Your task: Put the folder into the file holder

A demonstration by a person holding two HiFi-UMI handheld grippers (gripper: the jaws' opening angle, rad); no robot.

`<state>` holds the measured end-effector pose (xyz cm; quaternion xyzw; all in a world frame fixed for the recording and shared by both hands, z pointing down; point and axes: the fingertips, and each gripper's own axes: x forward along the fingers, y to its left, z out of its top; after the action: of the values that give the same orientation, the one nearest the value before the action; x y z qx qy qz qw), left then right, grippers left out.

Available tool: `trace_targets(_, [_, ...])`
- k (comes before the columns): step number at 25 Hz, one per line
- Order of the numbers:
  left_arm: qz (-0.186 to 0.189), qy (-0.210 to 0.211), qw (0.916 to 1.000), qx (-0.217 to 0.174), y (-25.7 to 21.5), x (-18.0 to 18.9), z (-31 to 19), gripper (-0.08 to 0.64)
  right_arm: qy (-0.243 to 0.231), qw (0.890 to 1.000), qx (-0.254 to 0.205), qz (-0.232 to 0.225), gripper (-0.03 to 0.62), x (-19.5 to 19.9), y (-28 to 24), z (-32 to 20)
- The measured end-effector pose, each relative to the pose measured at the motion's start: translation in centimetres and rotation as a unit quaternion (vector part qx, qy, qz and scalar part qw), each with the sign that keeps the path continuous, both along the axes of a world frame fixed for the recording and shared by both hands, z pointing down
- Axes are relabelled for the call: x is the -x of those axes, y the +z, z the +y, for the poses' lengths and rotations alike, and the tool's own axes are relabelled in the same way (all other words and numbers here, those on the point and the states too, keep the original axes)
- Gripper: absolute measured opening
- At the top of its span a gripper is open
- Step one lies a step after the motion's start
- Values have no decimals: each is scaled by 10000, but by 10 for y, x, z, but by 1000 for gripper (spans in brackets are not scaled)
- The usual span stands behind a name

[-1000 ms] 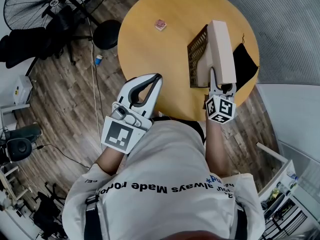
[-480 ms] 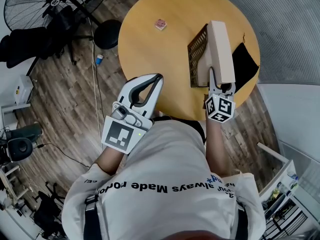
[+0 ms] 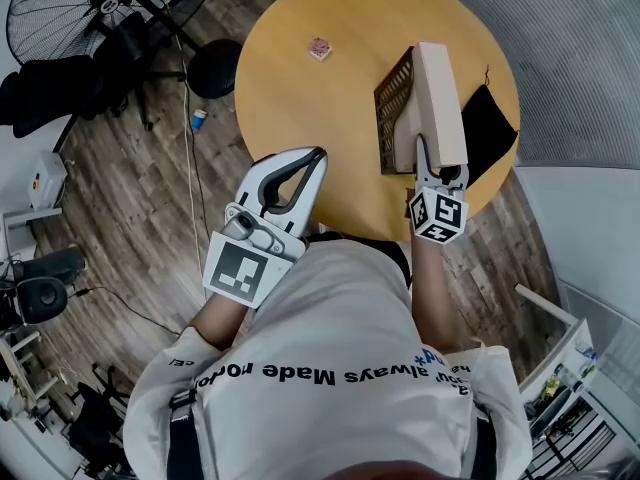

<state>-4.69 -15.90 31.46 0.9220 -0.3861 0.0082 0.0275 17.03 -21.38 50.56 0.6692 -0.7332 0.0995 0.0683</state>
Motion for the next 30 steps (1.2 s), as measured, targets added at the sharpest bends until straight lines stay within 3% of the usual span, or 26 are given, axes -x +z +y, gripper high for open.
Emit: trace_targets(30, [9,-73,10000,68,5,0,-6,25,-50,9997,230,26,291,1,25,-1])
